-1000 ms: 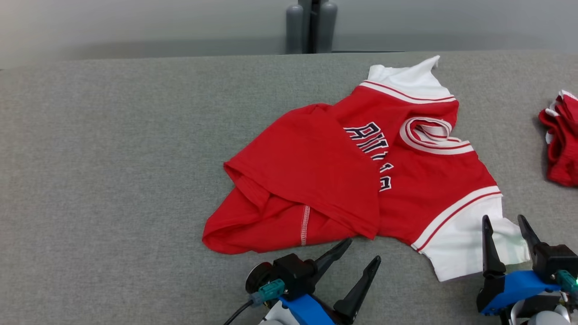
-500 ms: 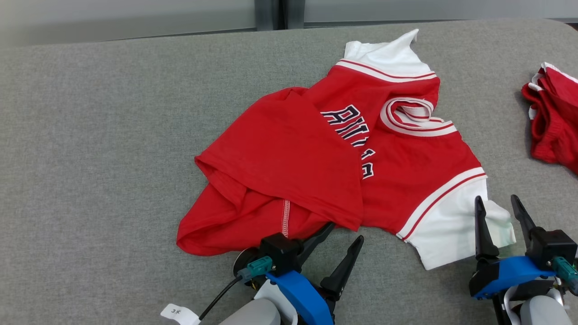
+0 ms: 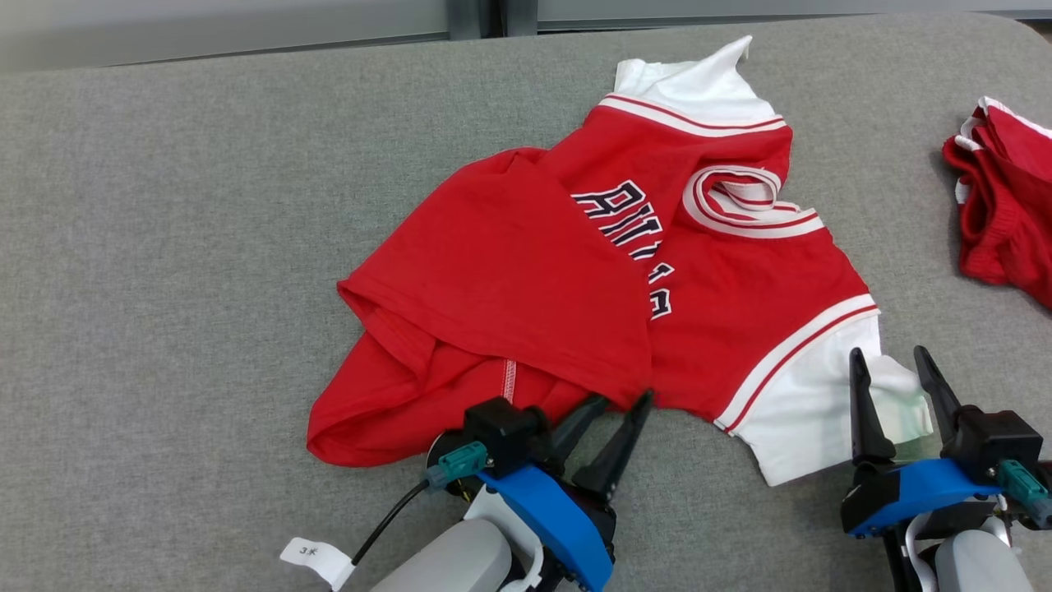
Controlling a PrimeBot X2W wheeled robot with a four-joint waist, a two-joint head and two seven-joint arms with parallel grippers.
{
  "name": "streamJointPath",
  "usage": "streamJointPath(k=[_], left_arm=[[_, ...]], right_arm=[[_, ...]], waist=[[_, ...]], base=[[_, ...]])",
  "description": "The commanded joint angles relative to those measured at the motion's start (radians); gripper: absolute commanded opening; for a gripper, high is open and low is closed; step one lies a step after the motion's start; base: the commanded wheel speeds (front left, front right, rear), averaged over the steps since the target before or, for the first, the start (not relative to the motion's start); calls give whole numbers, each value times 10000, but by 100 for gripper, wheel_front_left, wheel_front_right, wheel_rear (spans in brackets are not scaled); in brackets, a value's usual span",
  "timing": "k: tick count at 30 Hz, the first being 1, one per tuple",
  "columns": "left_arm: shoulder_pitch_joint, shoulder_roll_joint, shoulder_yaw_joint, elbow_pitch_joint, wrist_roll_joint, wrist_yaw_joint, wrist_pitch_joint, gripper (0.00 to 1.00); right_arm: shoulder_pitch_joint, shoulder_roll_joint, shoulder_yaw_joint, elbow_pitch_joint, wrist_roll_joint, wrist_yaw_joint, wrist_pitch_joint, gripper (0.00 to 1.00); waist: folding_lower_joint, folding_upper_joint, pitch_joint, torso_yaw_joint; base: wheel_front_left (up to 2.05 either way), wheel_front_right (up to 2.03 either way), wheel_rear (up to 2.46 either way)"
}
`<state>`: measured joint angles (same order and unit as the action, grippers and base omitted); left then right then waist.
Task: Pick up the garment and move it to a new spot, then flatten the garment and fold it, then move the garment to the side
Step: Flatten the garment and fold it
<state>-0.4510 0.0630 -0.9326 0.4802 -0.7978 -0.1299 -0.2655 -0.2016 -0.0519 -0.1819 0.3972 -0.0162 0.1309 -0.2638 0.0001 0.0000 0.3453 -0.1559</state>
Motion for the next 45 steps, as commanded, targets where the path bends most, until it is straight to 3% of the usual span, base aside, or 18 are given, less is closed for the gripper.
streamJointPath(k=[1,7,15,21,27,35,36,37,40,45], left_arm=[[-174,77,57,-23,138,-16,20,0],[-138,216,822,-771,831,-16,9,0],[179,327,2030,-2834,2064,-16,11,0],[-218,622,2662,-3174,2350,-16,9,0],[-1376,1592,3499,-2122,2521,-16,11,0],[-2599,2699,3227,803,1945,-13,9,0],[-2691,2711,3370,1232,2006,77,9,28],[-2693,2672,3435,1662,2053,210,11,100],[-2602,2425,4070,2131,2427,921,0,100],[-1710,1778,4776,2103,3106,1530,-1,100]], right_arm=[[-168,9,41,6,54,-3,-4,100],[-136,10,-86,14,125,-3,-4,100],[185,9,8,271,323,-3,-4,100],[117,2,405,468,573,-3,-4,100],[-73,-3,909,546,745,-3,-4,100],[-194,1,1297,607,903,-3,-4,100],[-183,-1,1324,595,919,-3,-4,100],[-151,-1,1353,576,929,-3,-4,100],[-85,-1,1311,576,945,-3,-4,100],[69,-1,1175,600,876,-3,-4,100]], waist=[[-1,0,5,-17],[-1,0,-124,181],[-1,0,-700,1395],[-1,0,-933,2008],[-1,0,-858,2044],[-1,0,-456,1395],[-1,0,-417,1329],[-1,0,-404,1272],[-1,0,-367,1179],[-1,0,-545,1213]], base=[[0,0,0],[0,0,0],[0,0,0],[0,0,0],[0,0,0],[0,0,0],[0,0,0],[0,0,0],[0,0,0],[0,0,0]])
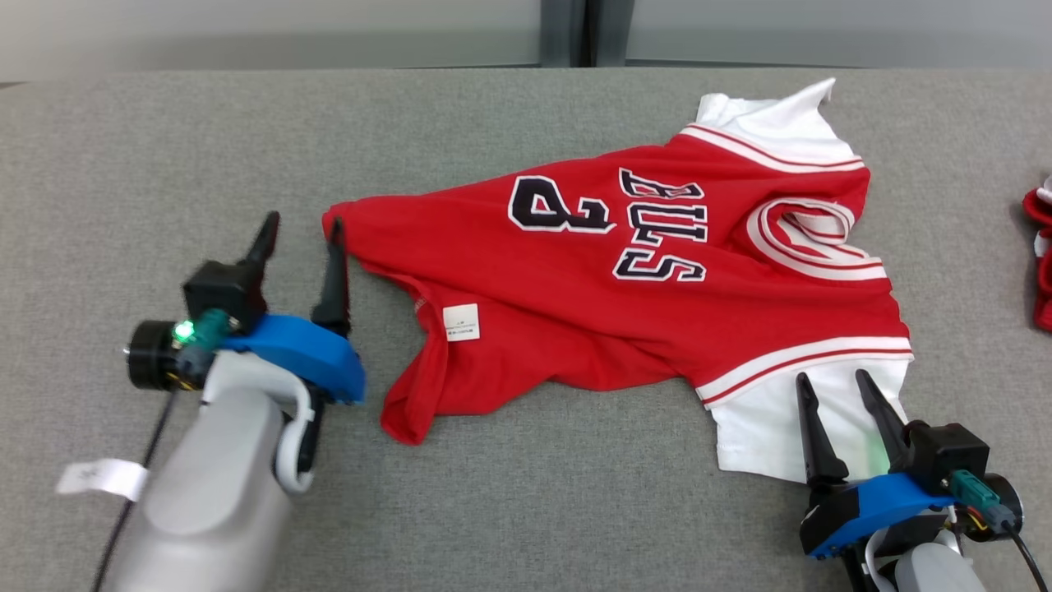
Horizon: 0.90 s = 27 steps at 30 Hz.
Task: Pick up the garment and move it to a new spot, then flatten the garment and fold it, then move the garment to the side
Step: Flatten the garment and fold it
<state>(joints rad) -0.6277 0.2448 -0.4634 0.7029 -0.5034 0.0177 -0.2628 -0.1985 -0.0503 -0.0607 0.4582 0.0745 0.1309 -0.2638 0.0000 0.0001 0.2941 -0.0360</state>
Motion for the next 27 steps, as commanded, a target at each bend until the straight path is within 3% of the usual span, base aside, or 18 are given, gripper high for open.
streamJointPath(k=[1,6,10,16,23,24,25,27], left_arm=[[286,-258,126,-230,292,32,-28,100],[1186,-1082,18,-582,903,-477,-28,100],[1373,-1519,-348,10,1056,-841,-26,100],[808,-1768,-530,1380,1013,-675,-11,100],[313,-1864,-452,1992,806,-503,-27,100],[259,-1875,-419,2000,782,-467,-28,87],[212,-1886,-359,1955,733,-411,-29,64],[226,-1900,-278,1879,730,-393,-31,0]], right_arm=[[53,-15,-67,5,-54,-3,-4,100],[130,-16,-28,71,-113,-3,-4,100],[115,-16,68,89,-97,-3,-4,100],[97,-16,235,76,-26,-3,-4,100],[205,-16,180,126,19,-3,-4,100],[196,-16,184,137,32,-3,-4,100],[181,-16,191,141,54,-3,-4,100],[170,-16,209,156,69,-3,-4,100]], waist=[[0,-1,-72,42],[0,-1,-246,158],[0,-1,-279,164],[0,-1,-194,-46],[0,-1,-160,-175],[0,-1,-159,-176],[0,-1,-162,-172],[0,-1,-178,-150]], base=[[0,0,0],[0,0,0],[0,0,0],[0,0,0],[0,0,0],[0,0,0],[0,0,0],[0,0,0]])
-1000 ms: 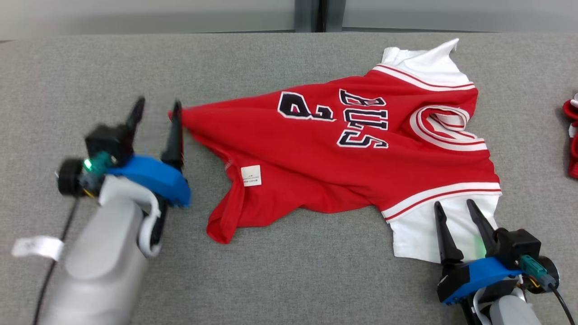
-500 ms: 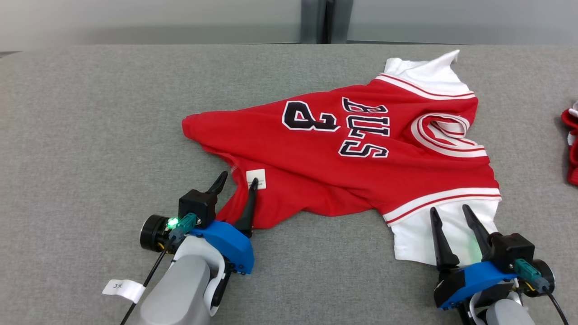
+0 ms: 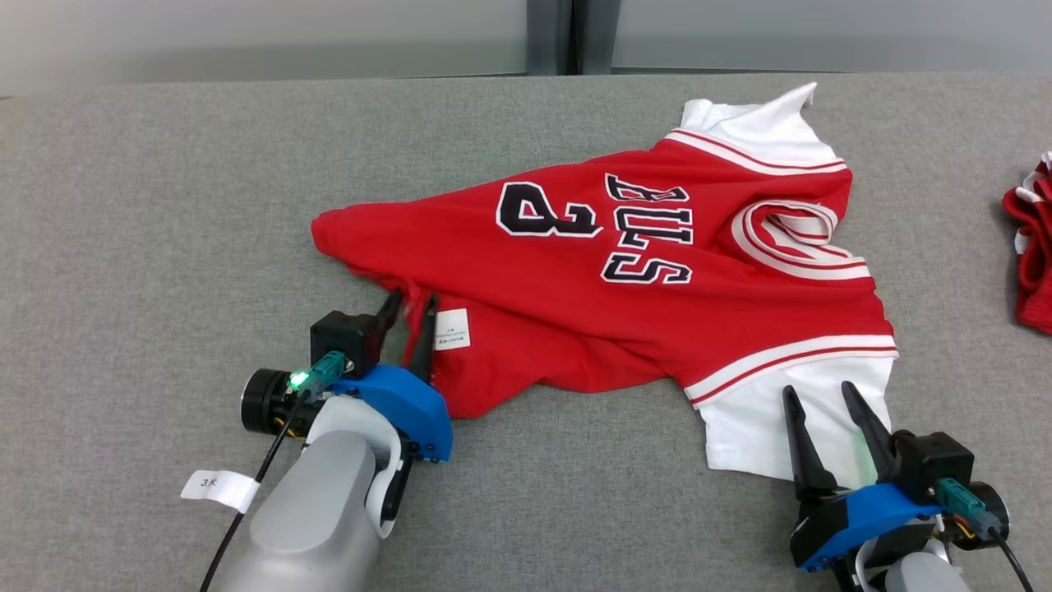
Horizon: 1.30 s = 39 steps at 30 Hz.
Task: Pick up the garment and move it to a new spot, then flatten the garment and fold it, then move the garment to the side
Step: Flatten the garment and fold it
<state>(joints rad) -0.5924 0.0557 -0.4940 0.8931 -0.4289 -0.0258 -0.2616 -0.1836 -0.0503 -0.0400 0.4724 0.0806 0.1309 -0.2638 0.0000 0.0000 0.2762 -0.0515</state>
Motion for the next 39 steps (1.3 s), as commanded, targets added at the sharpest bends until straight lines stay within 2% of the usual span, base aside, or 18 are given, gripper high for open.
streamJointPath(k=[1,8,15,21,25,26,27,28,29,35,39], left_arm=[[-100,-12,73,-98,-51,-47,-43,0],[493,-26,542,-934,-174,-299,-46,0],[2226,-41,1411,-2601,-276,-635,-36,0],[3887,101,1858,-3021,-181,-848,-38,0],[4742,127,2504,-3186,-118,-816,-38,0],[4899,152,2623,-3230,2,-757,-38,5],[5016,174,2774,-3310,131,-732,-38,37],[5094,209,2933,-3439,307,-668,-38,80],[5204,249,3050,-3501,533,-621,-38,100],[5608,217,3666,-4263,1914,-204,-38,100],[5797,158,3761,-4381,2377,-132,-38,100]], right_arm=[[12,-16,2,22,32,-3,-4,100],[193,-14,-206,91,98,-3,-4,100],[742,-17,-454,254,290,-3,-4,100],[1184,-17,-414,321,482,-3,-4,100],[1423,-17,-418,305,503,-3,-4,100],[1457,-19,-438,266,489,-3,-4,100],[1487,-17,-446,226,467,-3,-4,100],[1507,-16,-463,151,404,-3,-4,100],[1505,-16,-450,66,324,-2,-4,100],[1537,-17,-293,-665,-48,-2,-4,100],[1621,-16,-163,-995,-182,-2,-4,100]], waist=[[0,0,-20,26],[0,0,-546,422],[0,0,-1711,982],[0,0,-2410,1011],[0,0,-2703,926],[0,0,-2730,902],[0,0,-2747,877],[0,0,-2756,858],[0,0,-2765,835],[0,0,-2710,689],[0,0,-2660,608]], base=[[0,0,0],[0,0,0],[0,0,0],[0,0,0],[0,0,0],[0,0,0],[0,0,0],[0,0,0],[0,0,0],[0,0,0],[0,0,0]])
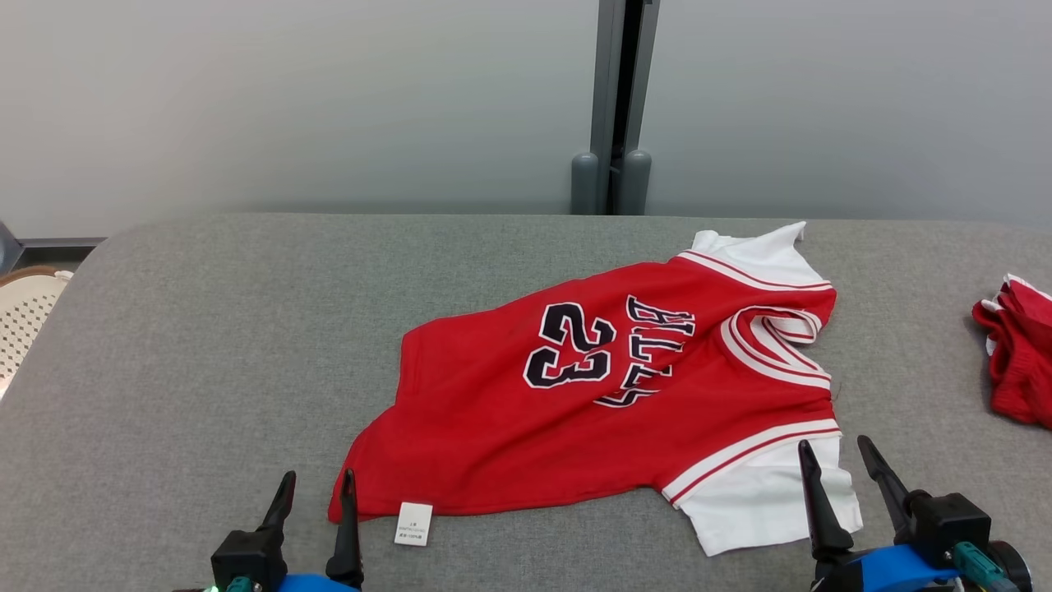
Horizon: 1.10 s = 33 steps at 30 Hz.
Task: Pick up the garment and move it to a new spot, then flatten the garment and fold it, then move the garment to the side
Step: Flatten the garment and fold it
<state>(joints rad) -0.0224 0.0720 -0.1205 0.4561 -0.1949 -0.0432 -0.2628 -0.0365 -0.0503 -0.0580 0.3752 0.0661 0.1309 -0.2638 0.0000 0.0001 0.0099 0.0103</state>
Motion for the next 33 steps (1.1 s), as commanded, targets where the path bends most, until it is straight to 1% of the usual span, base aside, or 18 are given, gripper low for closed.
streamJointPath(k=[1,5,8,14,17,20,24,29,30,31,33], left_arm=[[125,-24,62,-39,121,39,-27,100],[226,-114,155,26,430,-23,-27,100],[231,-147,196,67,463,-72,-27,100],[208,-202,244,205,469,-196,-27,100],[120,-206,218,277,447,-270,-27,100],[-11,-212,131,336,398,-348,-27,100],[-137,-212,-39,396,267,-354,-27,100],[-297,-212,-147,448,130,-316,-27,100],[-294,-212,-164,467,110,-308,-27,100],[-297,-214,-172,478,88,-298,-27,100],[-317,-213,-147,477,44,-271,-27,100]], right_arm=[[166,-17,34,-93,-60,-2,-4,100],[203,-17,74,-230,-164,-2,-4,100],[201,-17,67,-213,-210,-2,-4,100],[97,-16,-105,249,-333,-2,-4,100],[-221,-19,-417,874,-615,-2,-4,100],[-559,-16,-816,1830,-1018,-3,-4,100],[-1031,-12,-1281,3040,-1684,-3,-4,100],[-1370,-8,-1585,4571,-1952,-3,63,99],[-1407,-2,-1545,4835,-1900,-3,85,44],[-1446,7,-1503,4963,-1852,-2,93,0],[-1476,17,-1460,5104,-1724,-3,96,0]], waist=[[0,-1,15,-35],[0,-1,44,-112],[0,-1,48,-117],[0,-1,108,-121],[0,-1,242,-112],[0,-1,395,-60],[0,-1,564,68],[0,-1,721,225],[0,-1,736,241],[0,-1,757,251],[0,-1,799,249]], base=[[0,0,0],[0,0,0],[0,0,0],[0,0,0],[0,0,0],[0,0,0],[0,0,0],[0,0,0],[0,0,0],[0,0,0],[0,0,0]])
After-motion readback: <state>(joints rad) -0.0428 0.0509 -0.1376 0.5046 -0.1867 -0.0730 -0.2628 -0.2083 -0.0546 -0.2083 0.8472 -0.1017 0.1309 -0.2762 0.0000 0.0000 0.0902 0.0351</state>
